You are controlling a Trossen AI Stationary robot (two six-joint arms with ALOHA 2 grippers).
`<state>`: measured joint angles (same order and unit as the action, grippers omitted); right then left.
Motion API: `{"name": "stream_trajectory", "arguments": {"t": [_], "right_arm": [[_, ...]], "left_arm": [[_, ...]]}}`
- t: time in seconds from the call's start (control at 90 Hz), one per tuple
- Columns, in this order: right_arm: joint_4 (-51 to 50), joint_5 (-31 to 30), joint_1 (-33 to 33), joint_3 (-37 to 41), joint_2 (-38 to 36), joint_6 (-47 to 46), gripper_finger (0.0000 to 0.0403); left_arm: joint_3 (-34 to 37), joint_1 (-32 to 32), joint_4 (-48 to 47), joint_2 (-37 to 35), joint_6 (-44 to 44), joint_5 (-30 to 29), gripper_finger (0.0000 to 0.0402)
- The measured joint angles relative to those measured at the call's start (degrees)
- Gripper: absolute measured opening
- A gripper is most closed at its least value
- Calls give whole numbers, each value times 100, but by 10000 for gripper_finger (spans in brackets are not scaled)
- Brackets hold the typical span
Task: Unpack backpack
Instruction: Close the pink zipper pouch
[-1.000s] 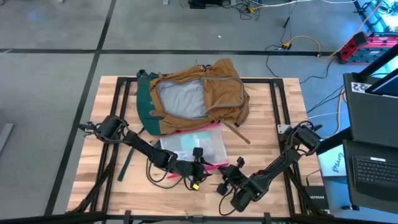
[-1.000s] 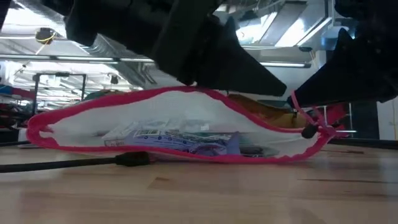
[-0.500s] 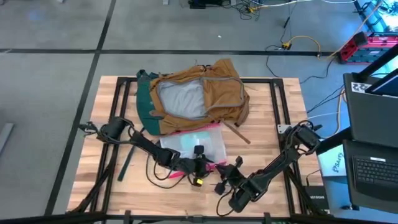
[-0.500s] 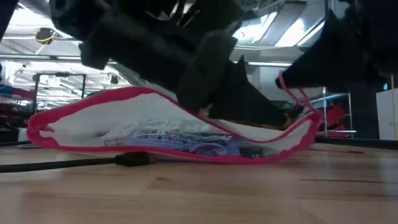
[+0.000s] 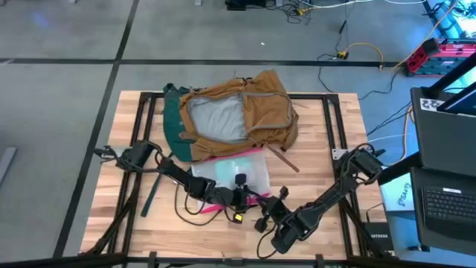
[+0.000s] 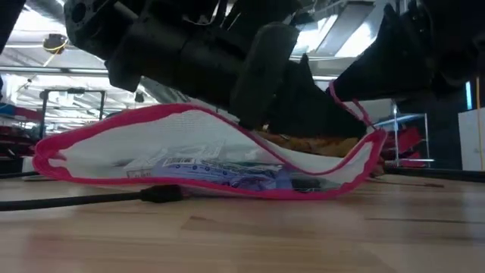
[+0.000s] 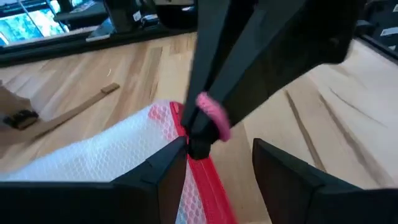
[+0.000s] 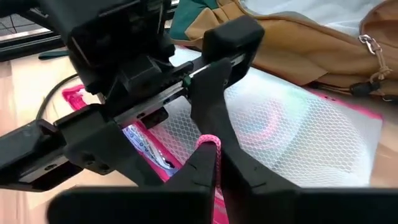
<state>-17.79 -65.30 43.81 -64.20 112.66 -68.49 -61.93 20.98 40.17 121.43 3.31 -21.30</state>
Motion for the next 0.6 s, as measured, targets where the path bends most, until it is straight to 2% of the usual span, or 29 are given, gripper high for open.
{"name": "stream_trajectory", "arguments": {"t": [0.6], "right_arm": [[145, 37, 0, 0, 0, 197, 0]], "left_arm": [[0, -74, 191, 4, 163, -83, 166]]}}
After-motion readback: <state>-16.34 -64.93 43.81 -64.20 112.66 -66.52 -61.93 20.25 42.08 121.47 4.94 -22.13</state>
